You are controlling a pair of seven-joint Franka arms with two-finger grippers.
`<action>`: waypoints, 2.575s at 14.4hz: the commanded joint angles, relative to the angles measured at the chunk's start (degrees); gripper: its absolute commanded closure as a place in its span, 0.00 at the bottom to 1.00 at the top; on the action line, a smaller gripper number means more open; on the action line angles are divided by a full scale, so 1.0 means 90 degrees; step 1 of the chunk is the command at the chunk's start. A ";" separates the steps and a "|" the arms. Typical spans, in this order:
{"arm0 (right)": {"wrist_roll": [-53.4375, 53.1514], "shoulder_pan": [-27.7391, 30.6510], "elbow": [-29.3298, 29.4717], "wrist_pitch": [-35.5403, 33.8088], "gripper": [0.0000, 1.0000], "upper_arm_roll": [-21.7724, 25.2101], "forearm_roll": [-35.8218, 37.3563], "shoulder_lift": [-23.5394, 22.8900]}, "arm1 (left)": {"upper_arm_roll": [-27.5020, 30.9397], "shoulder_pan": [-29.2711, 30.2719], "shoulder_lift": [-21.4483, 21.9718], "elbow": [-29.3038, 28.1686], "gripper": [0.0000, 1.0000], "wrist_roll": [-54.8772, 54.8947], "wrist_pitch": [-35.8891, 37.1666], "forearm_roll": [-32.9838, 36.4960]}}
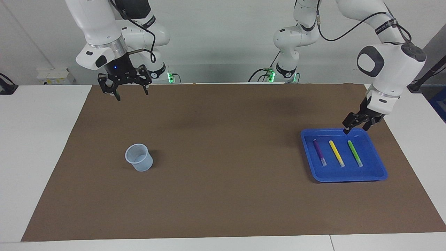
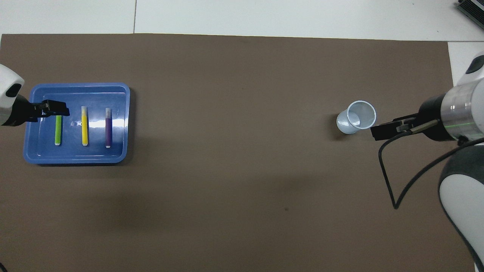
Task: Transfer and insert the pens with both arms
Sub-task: 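Reach the left gripper down to the purple pen in the tray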
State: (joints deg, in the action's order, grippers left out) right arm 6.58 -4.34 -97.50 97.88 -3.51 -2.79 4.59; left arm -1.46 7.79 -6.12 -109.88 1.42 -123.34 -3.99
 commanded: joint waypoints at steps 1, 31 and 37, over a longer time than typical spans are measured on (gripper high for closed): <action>-0.0096 0.0004 -0.0192 0.0149 0.00 -0.0010 -0.0149 0.0135 | 0.0016 -0.0152 -0.0256 -0.0047 0.04 0.0067 -0.0502 0.0063; 0.0002 0.0102 -0.0134 -0.0075 0.00 0.0048 -0.0364 0.0125 | -0.0004 -0.0719 -0.1146 -0.0672 0.42 -0.0197 -0.1364 -0.0562; -0.0018 0.0121 -0.0143 -0.0056 0.00 0.0048 -0.0364 0.0115 | 0.0015 -0.0729 -0.1195 -0.0692 0.52 -0.0148 -0.1384 -0.0562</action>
State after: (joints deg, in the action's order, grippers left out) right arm 5.81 -3.88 -97.76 97.57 -2.87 -4.40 4.59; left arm -1.92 1.89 -16.91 -115.54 0.06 -134.85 -8.24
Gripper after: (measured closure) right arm 0.000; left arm 0.485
